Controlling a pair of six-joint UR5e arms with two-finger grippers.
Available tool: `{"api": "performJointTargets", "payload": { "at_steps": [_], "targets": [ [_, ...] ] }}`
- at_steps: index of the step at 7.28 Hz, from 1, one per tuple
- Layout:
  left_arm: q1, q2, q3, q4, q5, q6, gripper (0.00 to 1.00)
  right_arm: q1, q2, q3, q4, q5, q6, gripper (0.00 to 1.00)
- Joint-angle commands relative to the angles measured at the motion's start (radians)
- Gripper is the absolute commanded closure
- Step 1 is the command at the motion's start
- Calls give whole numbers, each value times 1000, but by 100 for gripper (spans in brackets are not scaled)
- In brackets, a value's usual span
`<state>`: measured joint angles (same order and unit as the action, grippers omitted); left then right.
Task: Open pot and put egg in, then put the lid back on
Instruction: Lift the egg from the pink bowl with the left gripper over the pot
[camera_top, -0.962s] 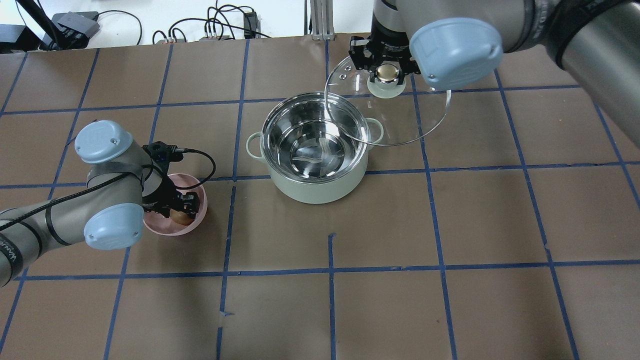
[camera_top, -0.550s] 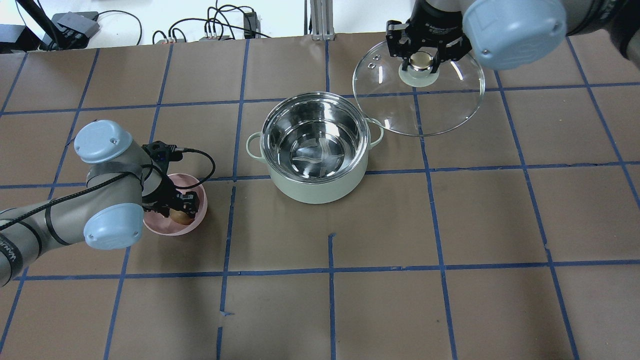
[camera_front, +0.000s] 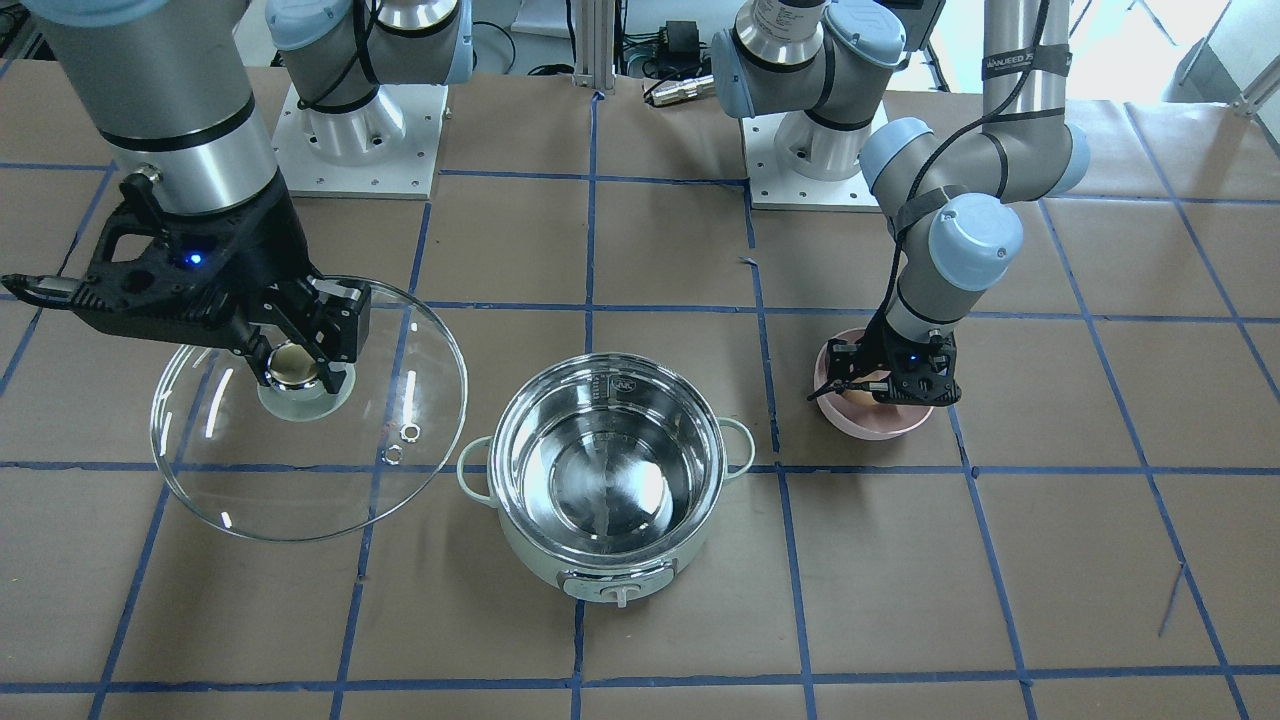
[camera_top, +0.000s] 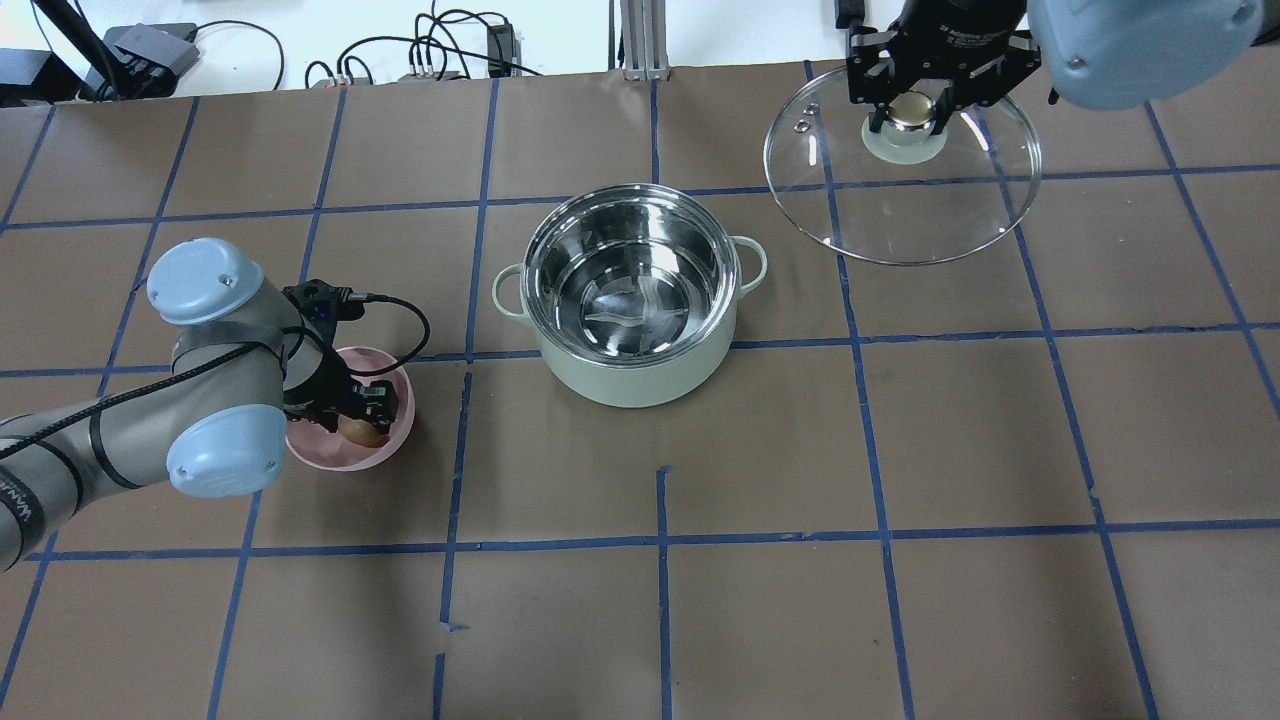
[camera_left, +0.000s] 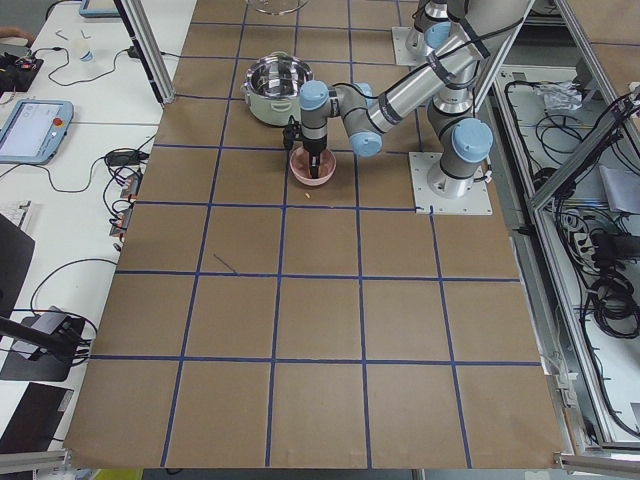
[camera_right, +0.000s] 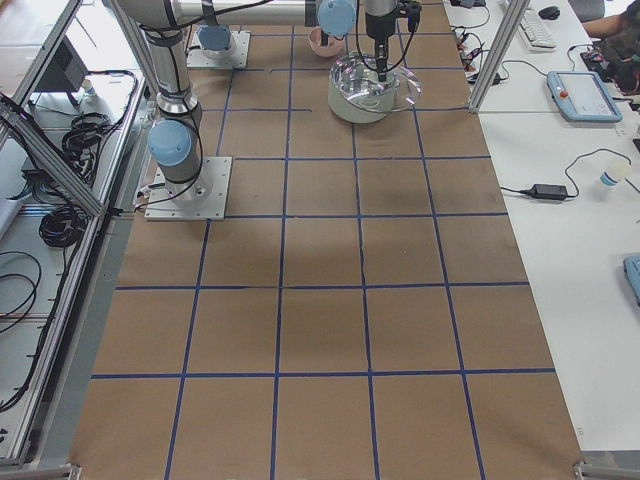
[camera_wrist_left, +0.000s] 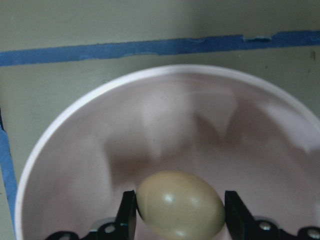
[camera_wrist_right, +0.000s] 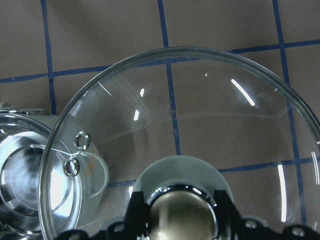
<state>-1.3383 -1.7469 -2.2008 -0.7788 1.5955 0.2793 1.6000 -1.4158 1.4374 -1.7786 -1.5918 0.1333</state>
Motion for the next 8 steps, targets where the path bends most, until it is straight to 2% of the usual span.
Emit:
{"api": "performJointTargets", "payload": {
  "at_steps": [1,3,4,6,8],
  "targets": [
    [-19,36,85,-86,6,-17,93,-14,-2,0,4,0,-20,58],
    [-65,123,227,-352,6,-34,93,-15,-3,0,4,0,-24,57],
    [-79,136,324,-490,6,-60,93,-15,-3,0,2,0,-26,57],
    [-100,141,360,-539,3,-72,93,-25,-3,0,1,0,-47,56],
    [-163,110,383,-511,-3,-231,93,-73,-18,0,17,3,-115,55]
  ]
}}
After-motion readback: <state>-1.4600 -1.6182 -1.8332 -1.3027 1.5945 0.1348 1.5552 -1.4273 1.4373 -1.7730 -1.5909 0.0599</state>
